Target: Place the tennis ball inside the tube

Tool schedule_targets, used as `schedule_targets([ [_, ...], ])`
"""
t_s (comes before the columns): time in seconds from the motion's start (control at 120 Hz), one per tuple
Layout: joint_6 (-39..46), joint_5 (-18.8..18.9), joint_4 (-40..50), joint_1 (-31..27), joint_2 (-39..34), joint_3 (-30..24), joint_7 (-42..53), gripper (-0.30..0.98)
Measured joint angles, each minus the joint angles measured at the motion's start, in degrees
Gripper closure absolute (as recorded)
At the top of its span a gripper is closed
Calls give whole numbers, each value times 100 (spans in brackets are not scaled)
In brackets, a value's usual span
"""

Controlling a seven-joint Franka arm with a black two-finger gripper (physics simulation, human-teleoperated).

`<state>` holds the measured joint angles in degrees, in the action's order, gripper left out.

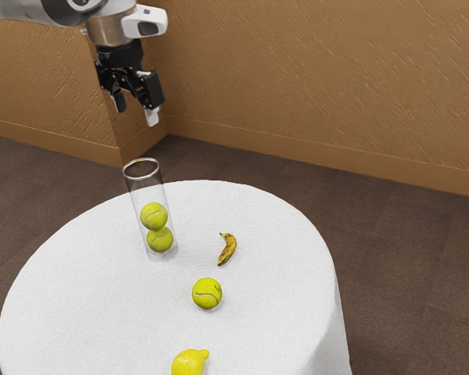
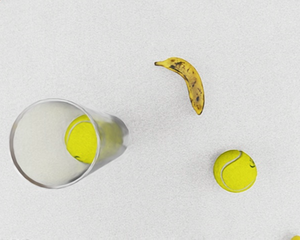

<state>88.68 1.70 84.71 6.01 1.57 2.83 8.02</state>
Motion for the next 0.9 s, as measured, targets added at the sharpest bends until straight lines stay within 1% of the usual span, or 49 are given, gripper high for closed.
schedule_targets([
  [0.317,-60,-151,30,-183,-53,-8,1,0],
  [0.367,-72,-166,190,-197,-225,-9,3,0],
  [0.458,-85,-183,829,-209,-723,-56,-2,0],
  [0.558,105,-203,1597,120,-1023,-106,-12,0],
  [0.633,321,-208,2047,188,-1130,-113,-19,0],
  [0.783,1059,-214,3247,309,-1504,-187,-67,0],
  [0.9,1767,-214,3942,429,-1608,-318,-131,0],
])
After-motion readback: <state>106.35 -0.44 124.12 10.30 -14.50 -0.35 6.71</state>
